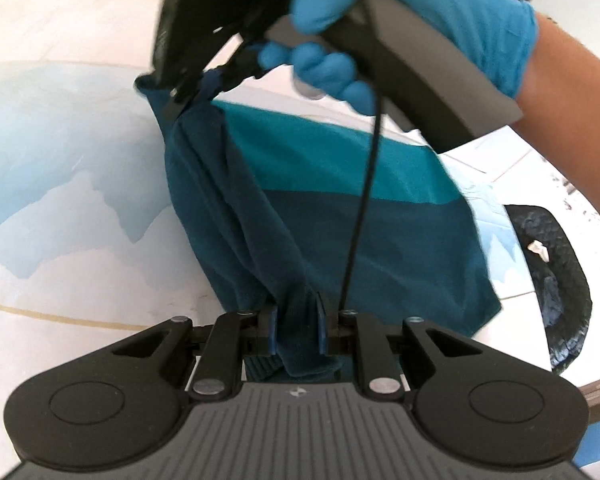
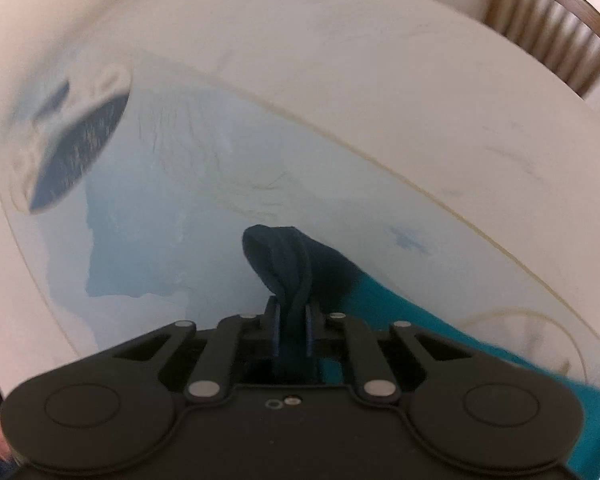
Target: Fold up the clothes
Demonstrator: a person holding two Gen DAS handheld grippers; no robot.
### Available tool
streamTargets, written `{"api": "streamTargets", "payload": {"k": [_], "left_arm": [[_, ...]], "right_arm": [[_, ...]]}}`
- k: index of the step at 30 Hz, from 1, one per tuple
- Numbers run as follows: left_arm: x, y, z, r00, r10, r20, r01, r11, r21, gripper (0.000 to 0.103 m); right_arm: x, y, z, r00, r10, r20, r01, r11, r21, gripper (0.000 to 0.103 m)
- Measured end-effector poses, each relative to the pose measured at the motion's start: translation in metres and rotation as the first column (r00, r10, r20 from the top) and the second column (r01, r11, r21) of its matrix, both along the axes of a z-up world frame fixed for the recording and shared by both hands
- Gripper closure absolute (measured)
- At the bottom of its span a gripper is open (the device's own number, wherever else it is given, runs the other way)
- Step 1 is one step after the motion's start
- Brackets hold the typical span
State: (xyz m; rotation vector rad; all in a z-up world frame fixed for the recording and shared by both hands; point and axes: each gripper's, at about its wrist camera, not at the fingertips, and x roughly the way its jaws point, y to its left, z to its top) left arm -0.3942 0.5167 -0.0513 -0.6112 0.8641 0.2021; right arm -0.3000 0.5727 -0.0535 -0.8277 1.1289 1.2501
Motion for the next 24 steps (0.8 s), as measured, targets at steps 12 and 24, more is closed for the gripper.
{"api": "streamTargets", "payload": {"k": [12,24], "left_arm": [[0.065,-0.058,0.057,0.961,-0.243,0.135,0.237,0.97,0.056,0.087],[0.207,-0.156,0.032,0.925,-0.375,0.06,0.375,0.927,0.016,0.087]], "right_arm": [[0.1,-0.088,0.086,0.978,-0.192,-0.079,0.203,0.966,0.161,0.0],[0.249,-0.179,0.045,0.947,-0.275,-0.169,0.299,0.944,0.141,0.0]]}}
